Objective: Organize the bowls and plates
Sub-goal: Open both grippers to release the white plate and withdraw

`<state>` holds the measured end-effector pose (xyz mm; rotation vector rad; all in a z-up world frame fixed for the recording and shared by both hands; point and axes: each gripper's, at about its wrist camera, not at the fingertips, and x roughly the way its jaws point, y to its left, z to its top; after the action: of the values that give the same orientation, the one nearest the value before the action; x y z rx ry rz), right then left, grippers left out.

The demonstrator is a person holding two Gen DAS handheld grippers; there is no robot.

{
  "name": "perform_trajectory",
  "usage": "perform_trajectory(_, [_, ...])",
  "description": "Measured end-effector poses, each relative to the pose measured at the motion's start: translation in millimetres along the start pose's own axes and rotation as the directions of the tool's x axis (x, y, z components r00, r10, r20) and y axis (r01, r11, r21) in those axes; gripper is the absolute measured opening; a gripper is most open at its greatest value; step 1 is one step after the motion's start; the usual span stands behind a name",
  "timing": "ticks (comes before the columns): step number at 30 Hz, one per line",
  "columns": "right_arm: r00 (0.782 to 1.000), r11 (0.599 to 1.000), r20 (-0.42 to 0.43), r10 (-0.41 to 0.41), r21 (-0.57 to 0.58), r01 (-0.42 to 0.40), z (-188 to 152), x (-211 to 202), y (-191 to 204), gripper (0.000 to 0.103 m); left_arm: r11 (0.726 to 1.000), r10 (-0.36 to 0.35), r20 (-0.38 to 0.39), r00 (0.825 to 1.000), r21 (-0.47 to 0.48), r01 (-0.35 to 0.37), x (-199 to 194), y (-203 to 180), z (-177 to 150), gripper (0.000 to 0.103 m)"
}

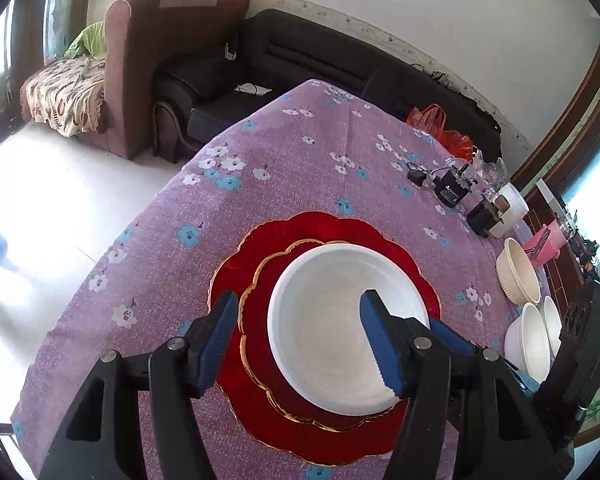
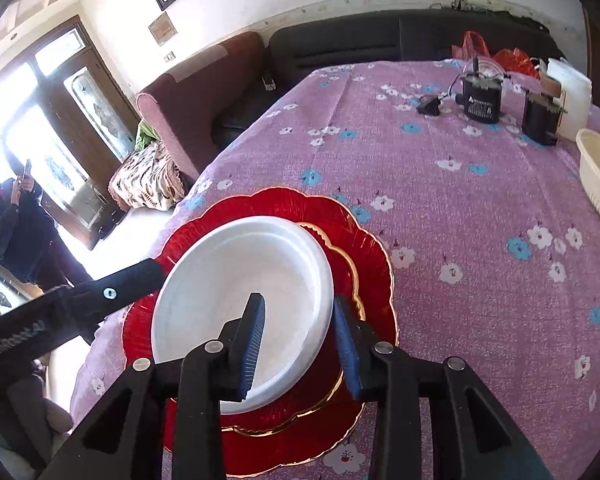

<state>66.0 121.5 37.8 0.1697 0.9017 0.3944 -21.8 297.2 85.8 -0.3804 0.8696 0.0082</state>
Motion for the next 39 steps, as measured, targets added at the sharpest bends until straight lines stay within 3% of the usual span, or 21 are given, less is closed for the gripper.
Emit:
perform_trajectory(5, [1.0,1.0,0.015,-0.004,-0.02,0.005,-2.7,-11.1,1.9,0.04,1.0,0.004,0.09,0.996,0.009,-0.005,-29.2,-9.5,-11.9,0.069])
perform_trajectory(7, [1.0,1.0,0.019,-0.005,-0.017,0.005,-5.1,-14.7,1.6,0.041,0.998,0.046,0.147,0.988,0.03,-0.05,-42.0,-16.1,-18.4,0.073])
perform_trajectory(10, [1.0,1.0,0.027,-0.005,-0.007,0.006,-8.6,-21.3,-3.0,0.041,0.982,0.152,0.281,0.947,0.068,-0.178,-65.5,-30.7,-30.3,0.082])
perform_trajectory(14, [0.998,1.0,0.055,0.002,0.013,-0.003,-14.7,-38.0,-11.1,0.041,0.944,0.25,0.452,0.856,0.085,-0.32,-95.8,-50.7,-46.9,0.102])
perform_trajectory(17, [0.996,1.0,0.091,0.007,0.028,-0.009,-22.0,-55.4,-18.8,0.041,0.935,0.238,0.492,0.837,0.115,-0.334,-108.7,-66.0,-54.9,0.103])
perform_trajectory(20, [0.991,0.999,0.131,0.006,0.049,-0.013,-30.7,-74.1,-28.2,0.046,0.936,0.213,0.484,0.849,0.149,-0.32,-111.8,-81.4,-62.3,0.103])
perform_trajectory(24, [0.984,0.997,0.179,0.007,0.073,-0.02,-43.6,-98.8,-40.4,0.05,0.941,0.178,0.434,0.883,0.186,-0.282,-103.5,-99.8,-74.4,0.103])
perform_trajectory(31, [0.967,0.995,0.251,-0.046,0.093,0.024,-64.3,-136.1,-59.2,0.057,0.945,0.132,0.358,0.924,0.236,-0.226,-93.2,-122.5,-94.2,0.103])
perform_trajectory(39, [0.96,0.982,0.267,-0.084,0.184,0.035,-78.6,-156.8,-98.0,0.058,0.923,0.121,0.336,0.934,0.307,-0.23,-90.7,-145.1,-104.5,0.103])
